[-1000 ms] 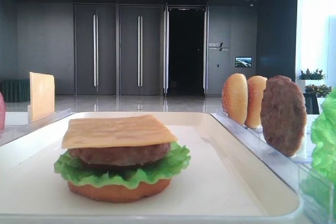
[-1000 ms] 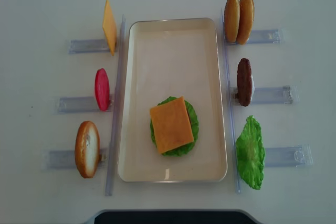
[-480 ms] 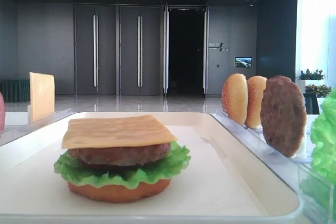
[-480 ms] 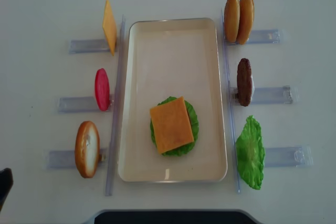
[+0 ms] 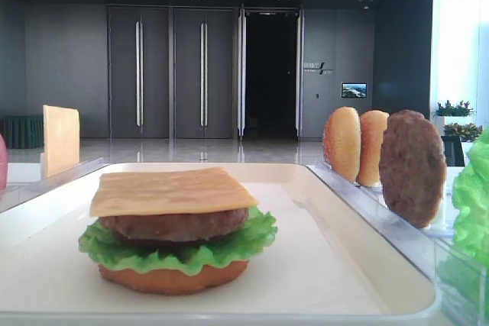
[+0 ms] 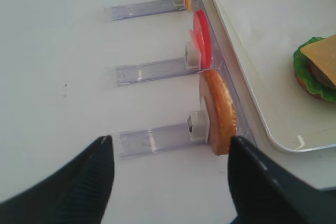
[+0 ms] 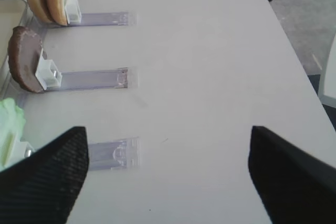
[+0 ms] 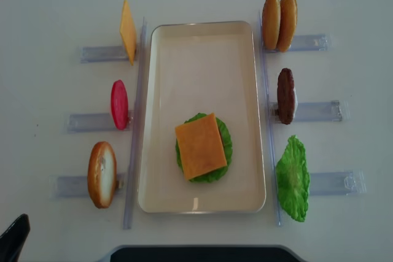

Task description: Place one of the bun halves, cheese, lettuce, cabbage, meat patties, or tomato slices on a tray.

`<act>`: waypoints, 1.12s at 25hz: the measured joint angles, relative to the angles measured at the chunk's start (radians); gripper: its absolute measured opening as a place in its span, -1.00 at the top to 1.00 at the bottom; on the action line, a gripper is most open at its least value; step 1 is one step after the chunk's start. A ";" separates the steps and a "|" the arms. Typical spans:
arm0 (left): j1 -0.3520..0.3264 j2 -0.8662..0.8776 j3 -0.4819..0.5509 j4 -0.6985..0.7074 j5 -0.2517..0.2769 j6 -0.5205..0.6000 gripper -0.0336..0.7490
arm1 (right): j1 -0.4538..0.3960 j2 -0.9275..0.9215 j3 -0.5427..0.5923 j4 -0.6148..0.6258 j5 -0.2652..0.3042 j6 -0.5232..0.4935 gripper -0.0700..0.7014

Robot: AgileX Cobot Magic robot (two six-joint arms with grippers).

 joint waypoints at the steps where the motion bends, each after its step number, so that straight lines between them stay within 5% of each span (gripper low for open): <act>1: 0.000 0.000 0.008 0.000 -0.015 0.000 -0.39 | 0.000 0.000 0.000 0.000 0.000 0.000 -0.70; 28: 0.000 0.000 0.020 0.000 -0.043 -0.001 -0.26 | 0.000 0.000 0.000 0.000 -0.001 0.000 -0.70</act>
